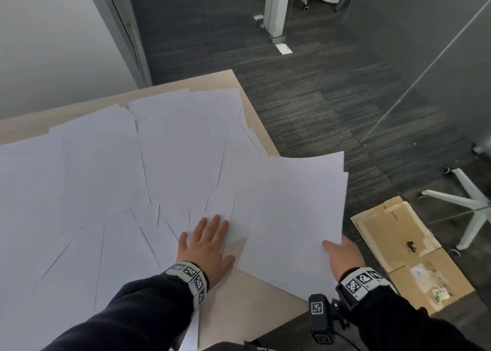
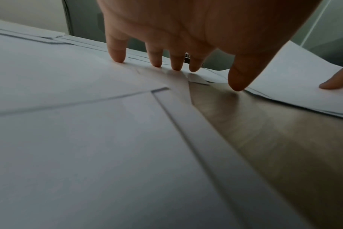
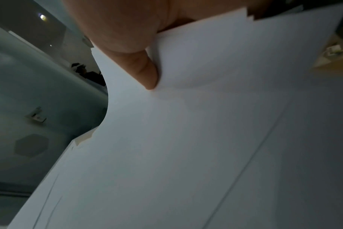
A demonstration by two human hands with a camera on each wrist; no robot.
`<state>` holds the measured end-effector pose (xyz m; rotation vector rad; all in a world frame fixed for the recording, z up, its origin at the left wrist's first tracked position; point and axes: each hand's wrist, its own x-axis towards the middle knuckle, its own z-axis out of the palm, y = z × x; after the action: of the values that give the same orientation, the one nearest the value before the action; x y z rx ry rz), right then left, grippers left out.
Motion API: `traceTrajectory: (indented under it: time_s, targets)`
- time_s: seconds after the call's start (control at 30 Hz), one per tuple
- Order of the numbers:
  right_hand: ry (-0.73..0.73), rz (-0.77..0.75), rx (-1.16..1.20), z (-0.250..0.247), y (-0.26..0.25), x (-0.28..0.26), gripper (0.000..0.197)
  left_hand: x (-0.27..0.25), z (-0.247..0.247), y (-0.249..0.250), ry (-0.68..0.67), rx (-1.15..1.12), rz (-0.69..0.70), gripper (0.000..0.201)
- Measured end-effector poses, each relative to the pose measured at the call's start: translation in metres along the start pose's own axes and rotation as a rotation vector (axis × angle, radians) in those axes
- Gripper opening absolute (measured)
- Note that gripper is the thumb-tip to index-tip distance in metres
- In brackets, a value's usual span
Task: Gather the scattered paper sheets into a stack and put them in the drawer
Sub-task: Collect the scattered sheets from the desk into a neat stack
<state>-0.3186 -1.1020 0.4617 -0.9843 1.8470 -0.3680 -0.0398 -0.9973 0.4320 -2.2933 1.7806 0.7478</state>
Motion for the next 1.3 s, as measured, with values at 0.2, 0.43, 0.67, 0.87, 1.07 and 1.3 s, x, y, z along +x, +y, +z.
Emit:
traceTrajectory:
  time_s: [0.2, 0.43, 0.67, 0.87, 1.07, 1.3]
  targets:
    - [0.132, 0.003, -0.058, -0.019, 0.001, 0.006, 0.015, -0.004, -0.006, -0.010, 0.033, 0.059, -0.060, 0.072]
    - [0.140, -0.006, -0.054, -0.021, 0.004, 0.007, 0.011, 0.017, -0.021, 0.002, 0.129, -0.015, -0.062, 0.068]
    - [0.202, 0.017, -0.041, -0.030, 0.014, 0.015, 0.015, 0.044, -0.012, 0.046, -0.050, -0.001, 0.073, 0.081]
    - [0.254, 0.053, -0.009, -0.042, 0.019, 0.025, 0.016, 0.041, -0.015, 0.039, -0.035, 0.043, -0.017, 0.086]
    - [0.199, 0.012, 0.017, -0.033, 0.017, 0.027, 0.019, 0.043, -0.019, 0.037, -0.009, 0.000, -0.030, 0.096]
    - [0.204, -0.019, -0.004, -0.034, 0.012, 0.027, 0.013, 0.046, -0.026, 0.027, 0.119, -0.129, -0.024, 0.081]
